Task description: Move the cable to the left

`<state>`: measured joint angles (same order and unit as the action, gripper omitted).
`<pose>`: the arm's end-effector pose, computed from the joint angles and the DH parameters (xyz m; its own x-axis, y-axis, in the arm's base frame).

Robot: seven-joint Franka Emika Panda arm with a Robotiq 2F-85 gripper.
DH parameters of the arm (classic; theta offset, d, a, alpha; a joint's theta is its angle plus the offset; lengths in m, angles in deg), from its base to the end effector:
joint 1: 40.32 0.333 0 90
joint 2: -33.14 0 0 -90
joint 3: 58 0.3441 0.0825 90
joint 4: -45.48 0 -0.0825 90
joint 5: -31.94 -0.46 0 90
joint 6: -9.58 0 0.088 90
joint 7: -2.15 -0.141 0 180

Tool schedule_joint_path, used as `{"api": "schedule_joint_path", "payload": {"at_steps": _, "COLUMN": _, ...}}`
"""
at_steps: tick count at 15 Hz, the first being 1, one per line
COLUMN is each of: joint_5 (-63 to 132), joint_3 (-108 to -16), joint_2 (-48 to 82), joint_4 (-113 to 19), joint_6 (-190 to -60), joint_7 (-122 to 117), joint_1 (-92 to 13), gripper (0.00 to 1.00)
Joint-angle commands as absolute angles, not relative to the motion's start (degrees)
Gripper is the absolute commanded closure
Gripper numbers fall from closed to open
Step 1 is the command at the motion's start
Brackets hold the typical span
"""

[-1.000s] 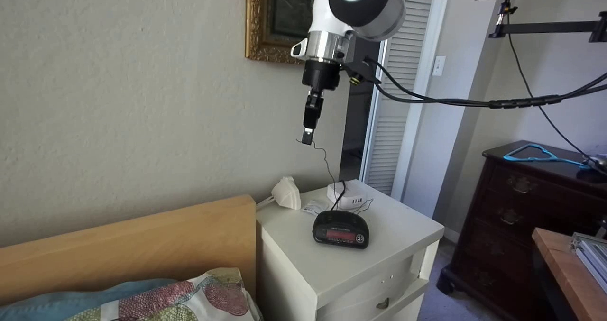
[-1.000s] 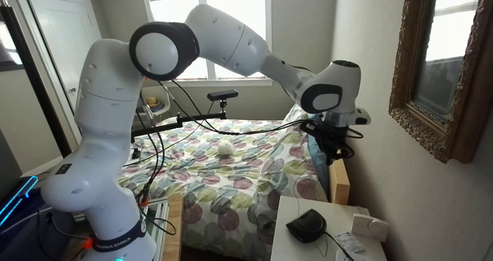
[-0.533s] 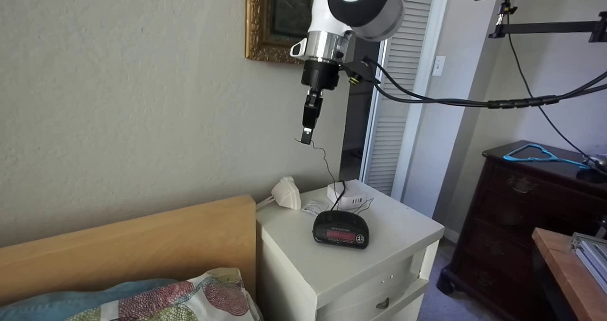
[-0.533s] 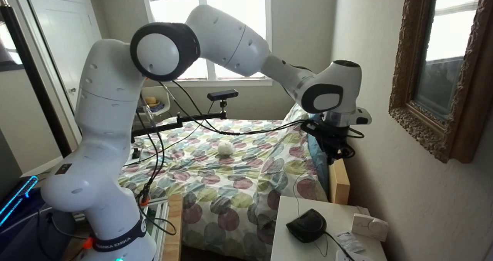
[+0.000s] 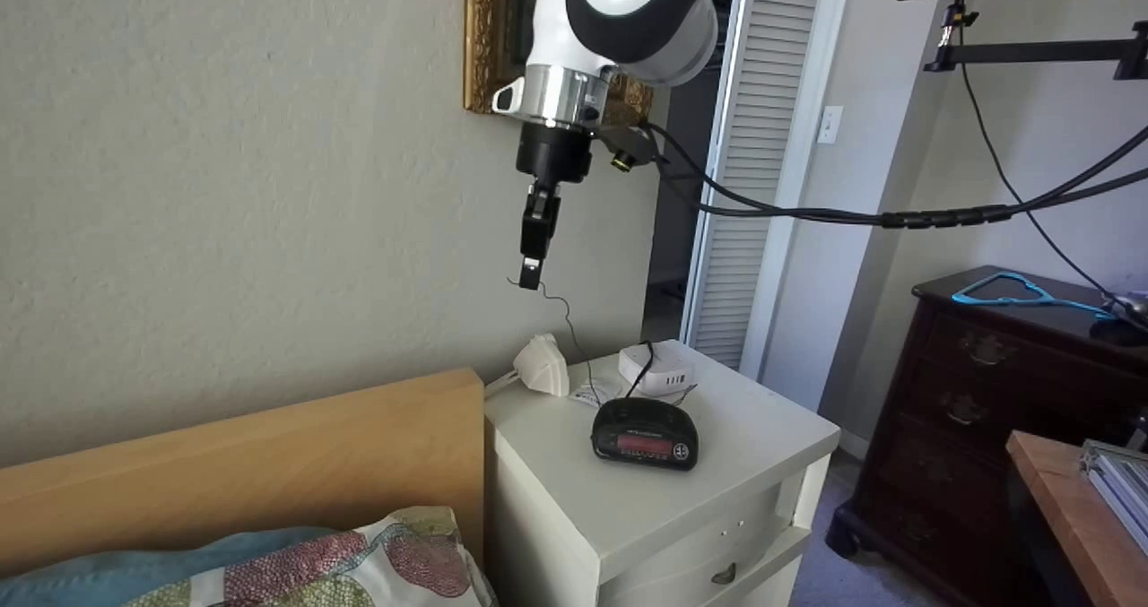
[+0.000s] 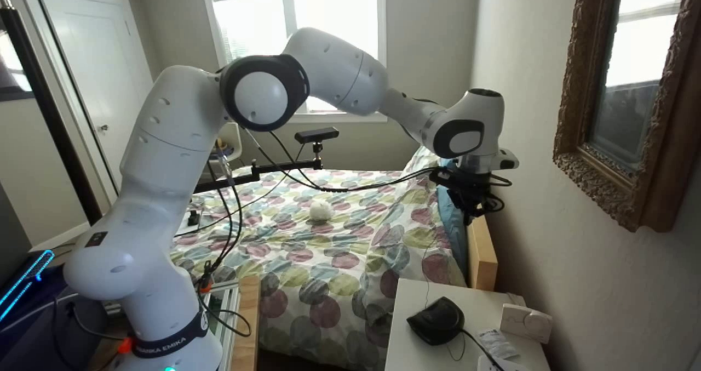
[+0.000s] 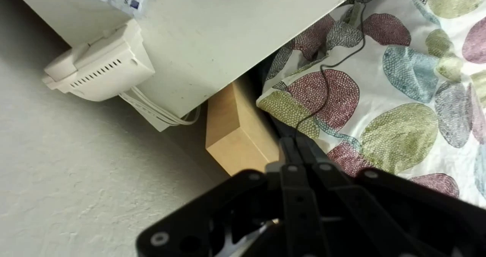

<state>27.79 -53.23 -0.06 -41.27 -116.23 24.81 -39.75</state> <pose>0.7962 0.0702 0.2880 0.9010 0.4124 0.1342 0.4229 -0.9041 -0.0611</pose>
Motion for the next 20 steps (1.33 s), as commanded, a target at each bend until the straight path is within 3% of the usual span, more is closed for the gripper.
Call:
{"api": "schedule_joint_path", "payload": {"at_steps": 1, "joint_5": 29.7, "joint_3": -52.2, "joint_2": -7.5, "joint_4": -32.2, "joint_6": -114.1, "joint_7": 24.4, "joint_1": -38.7, "gripper": 1.00}}
{"api": "schedule_joint_path", "payload": {"at_steps": 15, "joint_5": 31.3, "joint_3": -49.2, "joint_2": -27.2, "joint_4": -7.5, "joint_6": -103.7, "joint_7": 33.4, "joint_1": -37.3, "gripper": 0.99}}
{"api": "schedule_joint_path", "payload": {"at_steps": 16, "joint_5": 30.9, "joint_3": -48.8, "joint_2": -28.0, "joint_4": -5.7, "joint_6": -102.1, "joint_7": 33.4, "joint_1": -37.3, "gripper": 0.73}}
{"api": "schedule_joint_path", "payload": {"at_steps": 17, "joint_5": 31.6, "joint_3": -49.4, "joint_2": -28.5, "joint_4": -4.5, "joint_6": -101.9, "joint_7": 32.9, "joint_1": -36.6, "gripper": 0.71}}
{"api": "schedule_joint_path", "payload": {"at_steps": 20, "joint_5": 31.6, "joint_3": -49.6, "joint_2": -28.0, "joint_4": -0.8, "joint_6": -102.2, "joint_7": 32.1, "joint_1": -36.3, "gripper": 0.53}}
